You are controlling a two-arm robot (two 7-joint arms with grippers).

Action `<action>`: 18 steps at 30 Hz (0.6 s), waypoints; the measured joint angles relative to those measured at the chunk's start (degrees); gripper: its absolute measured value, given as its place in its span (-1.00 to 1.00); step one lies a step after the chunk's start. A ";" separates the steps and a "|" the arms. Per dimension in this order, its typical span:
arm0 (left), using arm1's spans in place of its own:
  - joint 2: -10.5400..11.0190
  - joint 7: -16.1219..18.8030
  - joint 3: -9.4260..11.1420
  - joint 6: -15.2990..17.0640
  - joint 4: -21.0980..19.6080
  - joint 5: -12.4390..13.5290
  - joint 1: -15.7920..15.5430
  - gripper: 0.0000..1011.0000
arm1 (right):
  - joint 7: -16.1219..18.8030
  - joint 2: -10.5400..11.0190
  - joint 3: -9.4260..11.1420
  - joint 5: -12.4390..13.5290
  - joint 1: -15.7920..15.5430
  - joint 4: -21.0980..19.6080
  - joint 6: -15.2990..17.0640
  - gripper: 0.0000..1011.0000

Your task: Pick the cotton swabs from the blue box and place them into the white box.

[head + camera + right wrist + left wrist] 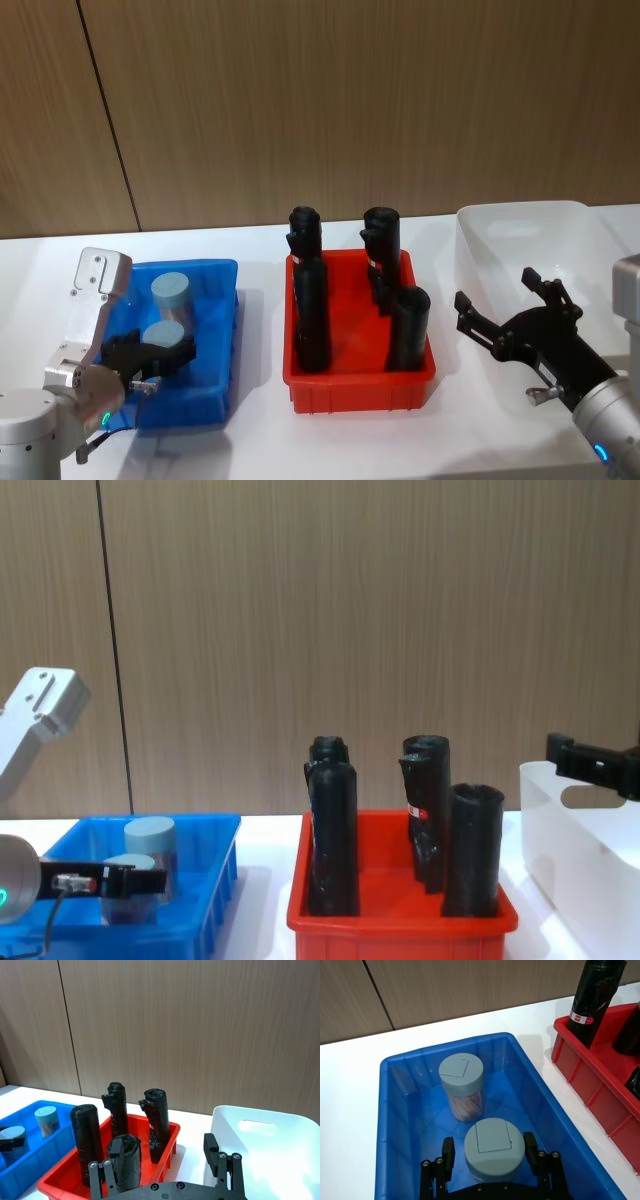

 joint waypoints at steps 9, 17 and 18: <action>-0.79 -2.76 0.11 -2.30 3.56 0.15 -1.46 0.32 | 0.00 0.00 0.00 0.00 0.00 0.00 0.00 0.98; -1.06 -4.23 0.15 -4.32 4.67 0.11 -1.76 0.32 | 0.00 0.00 0.00 0.00 0.00 0.00 0.00 0.98; -1.06 -4.27 0.15 -4.51 4.62 0.11 -1.71 0.32 | 0.00 0.00 0.00 0.00 0.00 0.00 0.00 0.98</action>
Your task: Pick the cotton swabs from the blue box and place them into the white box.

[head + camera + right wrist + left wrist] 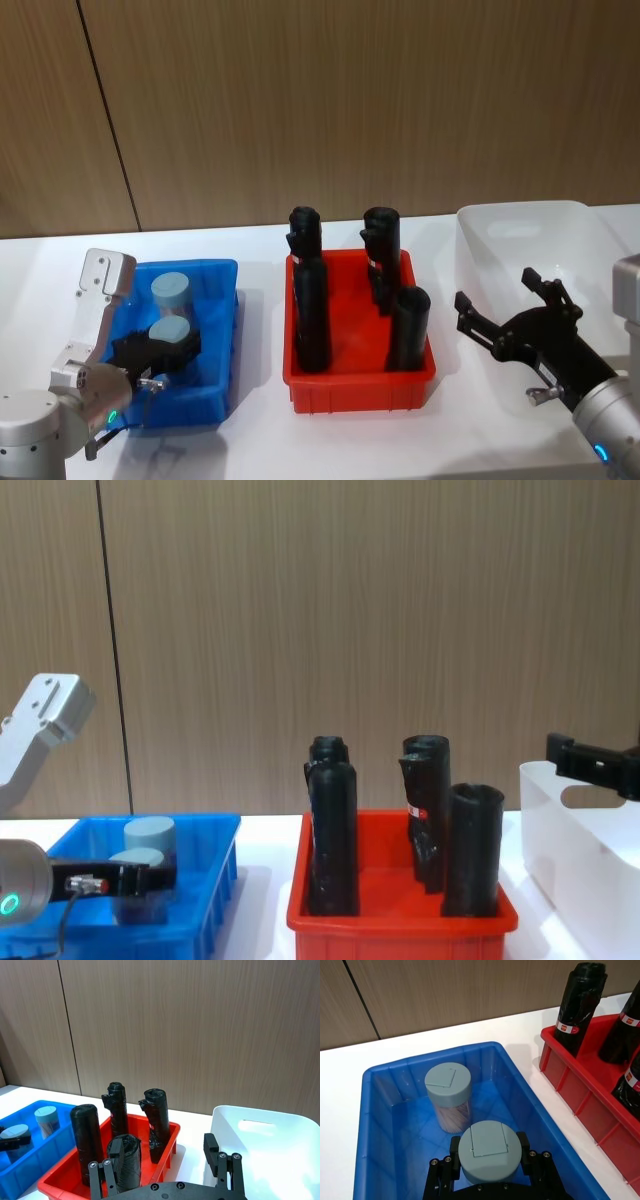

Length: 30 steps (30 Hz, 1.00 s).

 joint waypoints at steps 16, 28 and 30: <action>2.47 -1.64 -0.63 -3.45 -9.85 2.45 3.29 0.32 | 0.00 0.00 0.00 0.00 0.00 0.00 -0.01 0.98; 4.81 -7.89 -1.34 -4.98 -16.61 3.47 4.90 0.32 | 0.00 0.00 0.00 0.00 0.00 0.00 0.00 0.98; 5.20 -9.60 -1.43 -5.31 -17.55 3.50 5.05 0.32 | 0.00 0.00 0.00 0.00 0.00 0.00 0.00 0.98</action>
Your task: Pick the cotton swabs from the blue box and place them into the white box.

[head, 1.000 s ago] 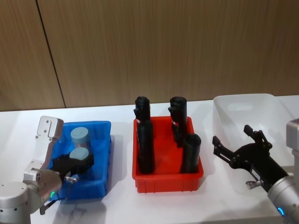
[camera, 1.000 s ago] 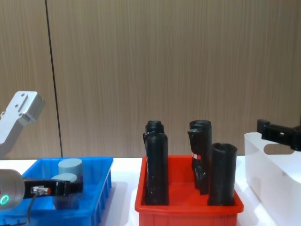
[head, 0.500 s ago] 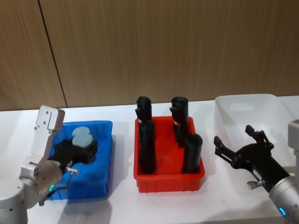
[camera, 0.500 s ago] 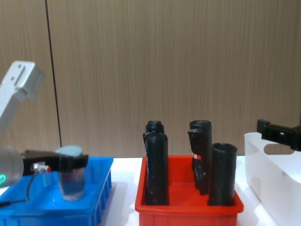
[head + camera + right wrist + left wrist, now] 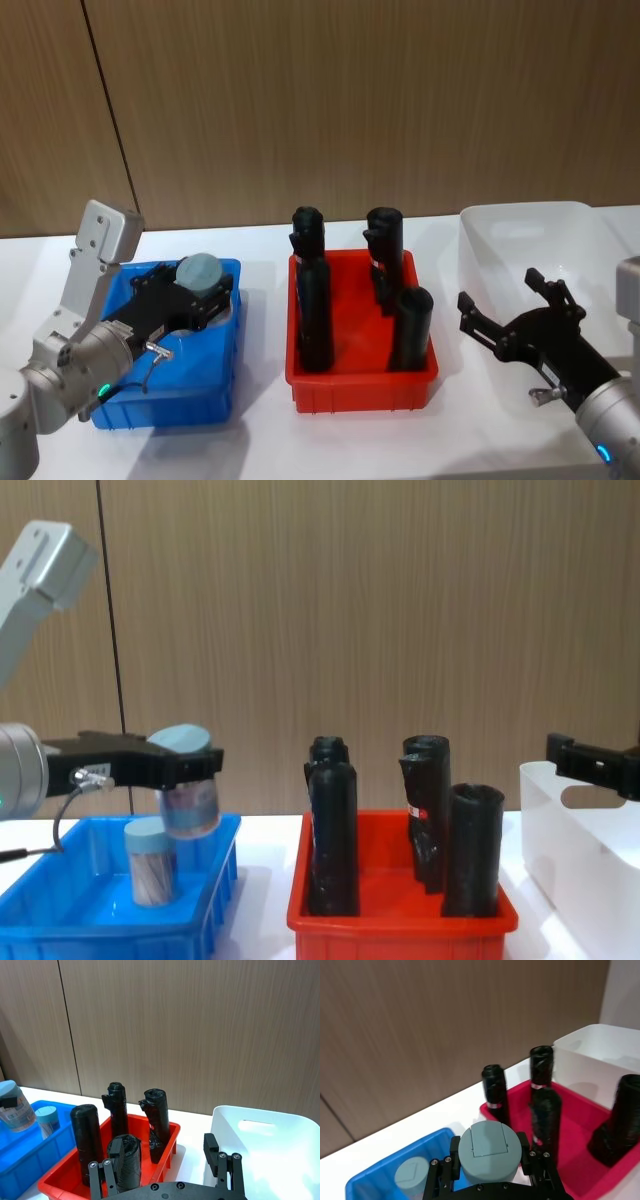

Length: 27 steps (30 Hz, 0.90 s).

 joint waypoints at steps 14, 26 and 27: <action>1.05 -10.89 0.18 -1.60 -2.11 -0.13 -0.12 0.32 | 0.00 0.00 0.00 0.00 0.00 0.00 0.00 0.98; 0.92 -21.84 1.17 -2.95 -1.38 -1.26 -1.15 0.32 | 0.00 0.00 0.00 0.00 0.00 0.00 0.00 0.98; 0.88 -22.45 1.25 -3.03 -1.26 -1.33 -1.25 0.32 | 0.00 0.00 0.00 0.00 0.00 0.00 0.00 0.98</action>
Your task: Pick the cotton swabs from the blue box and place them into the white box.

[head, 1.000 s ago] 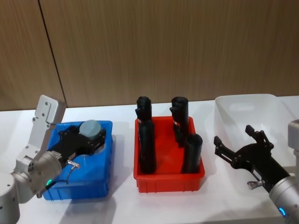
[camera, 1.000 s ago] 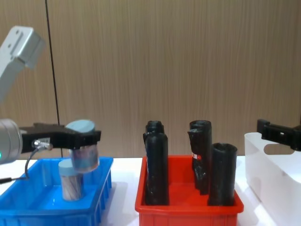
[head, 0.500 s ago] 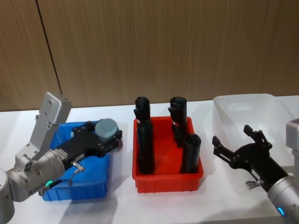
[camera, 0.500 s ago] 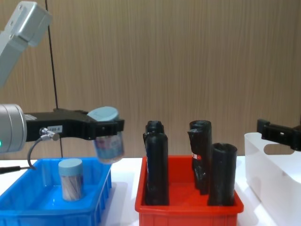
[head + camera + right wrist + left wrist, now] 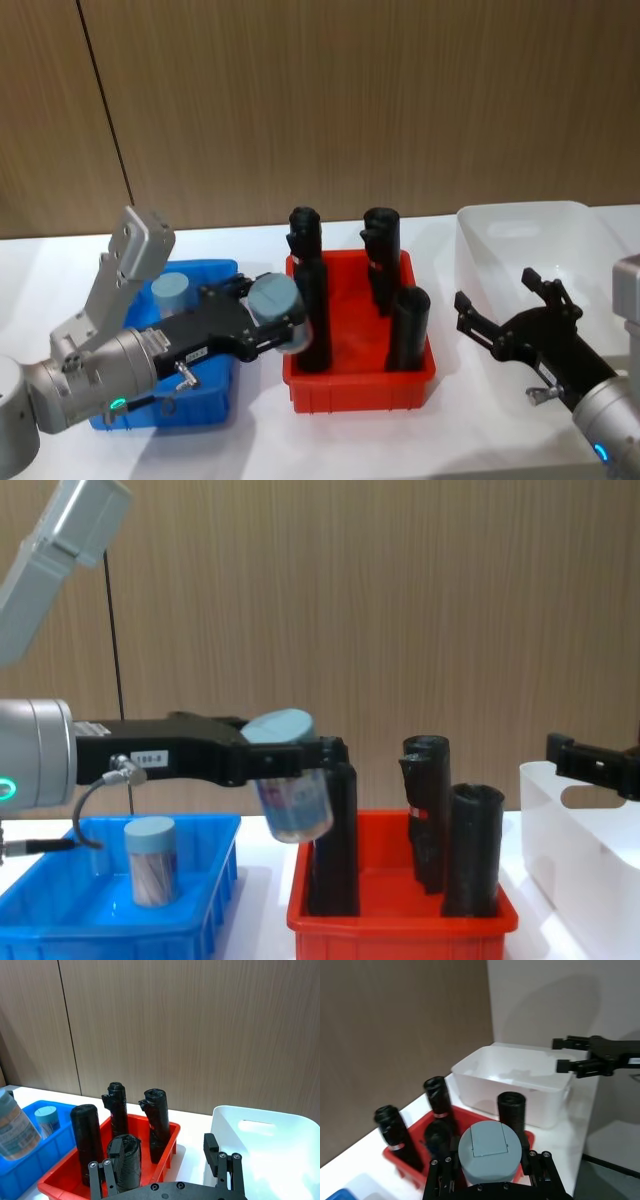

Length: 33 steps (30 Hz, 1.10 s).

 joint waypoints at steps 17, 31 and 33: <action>-0.72 -12.72 1.62 -1.56 1.97 -1.98 -1.55 0.32 | 0.00 0.00 0.00 0.00 0.00 0.00 0.00 0.98; -0.31 -13.78 2.00 -2.13 1.54 -2.69 -1.41 0.32 | 0.00 0.00 0.00 0.00 0.00 0.00 0.00 0.98; -0.24 -13.87 2.04 -2.24 1.47 -2.77 -1.37 0.32 | 0.01 0.00 0.00 0.00 0.00 0.00 0.00 0.98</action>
